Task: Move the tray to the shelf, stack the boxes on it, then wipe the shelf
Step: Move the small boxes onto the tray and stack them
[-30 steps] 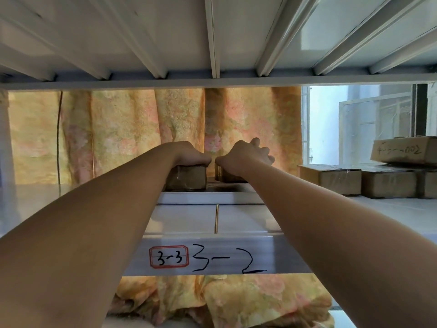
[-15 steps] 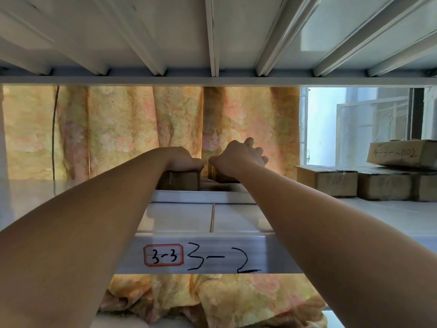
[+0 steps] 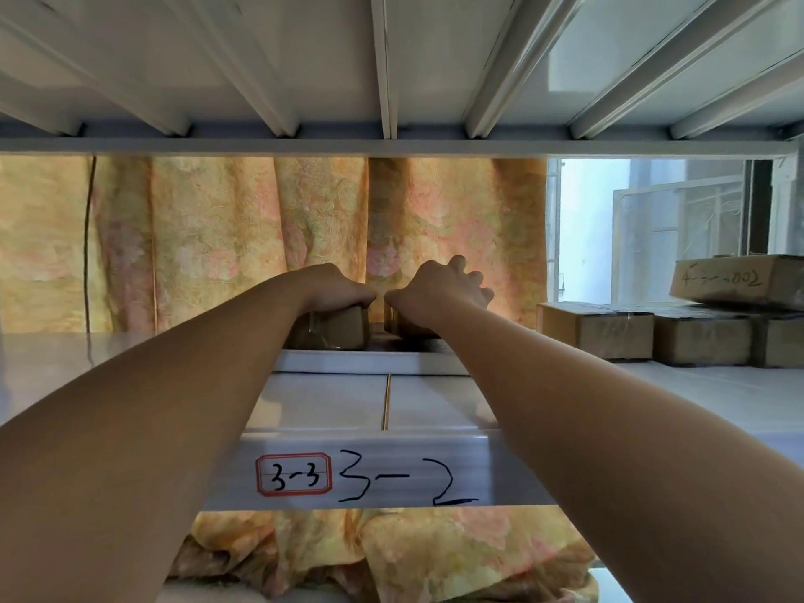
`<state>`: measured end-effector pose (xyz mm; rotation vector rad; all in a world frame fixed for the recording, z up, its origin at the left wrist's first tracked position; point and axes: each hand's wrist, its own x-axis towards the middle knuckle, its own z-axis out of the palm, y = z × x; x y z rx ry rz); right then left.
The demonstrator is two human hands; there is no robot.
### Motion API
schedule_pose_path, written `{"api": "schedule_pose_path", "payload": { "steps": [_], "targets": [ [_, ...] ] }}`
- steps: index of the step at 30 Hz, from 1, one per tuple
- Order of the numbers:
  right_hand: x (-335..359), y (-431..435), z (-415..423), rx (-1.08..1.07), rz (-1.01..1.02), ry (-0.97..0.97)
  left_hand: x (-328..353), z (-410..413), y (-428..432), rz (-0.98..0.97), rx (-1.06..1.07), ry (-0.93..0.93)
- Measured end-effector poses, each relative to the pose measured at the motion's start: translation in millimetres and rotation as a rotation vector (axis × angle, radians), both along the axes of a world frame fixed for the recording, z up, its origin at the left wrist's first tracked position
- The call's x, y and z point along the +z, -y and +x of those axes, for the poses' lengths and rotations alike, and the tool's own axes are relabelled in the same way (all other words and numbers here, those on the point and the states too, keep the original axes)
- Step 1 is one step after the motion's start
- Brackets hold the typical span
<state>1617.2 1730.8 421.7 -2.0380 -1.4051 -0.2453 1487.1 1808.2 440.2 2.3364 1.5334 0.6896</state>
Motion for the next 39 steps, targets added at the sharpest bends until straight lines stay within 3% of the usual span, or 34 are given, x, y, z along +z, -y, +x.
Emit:
{"api": "schedule_pose_path", "payload": {
  "steps": [9, 19, 33, 39],
  "targets": [
    [-1.9, 0.9, 0.0, 0.025, -0.006, -0.008, -5.9, 3.7, -8.3, 0.116, 0.036, -0.049],
    [-3.1, -0.7, 3.0, 0.019, -0.014, -0.016, -4.5, 4.3, -4.7, 0.013, 0.001, -0.028],
    [-5.1, 0.6, 6.4, 0.016, -0.005, -0.012, -8.1, 7.5, -9.1, 0.040, 0.005, -0.100],
    [-4.8, 2.9, 7.4, 0.017, 0.000, -0.034, -8.9, 5.5, -4.3, -0.058, 0.007, -0.092]
  ]
}}
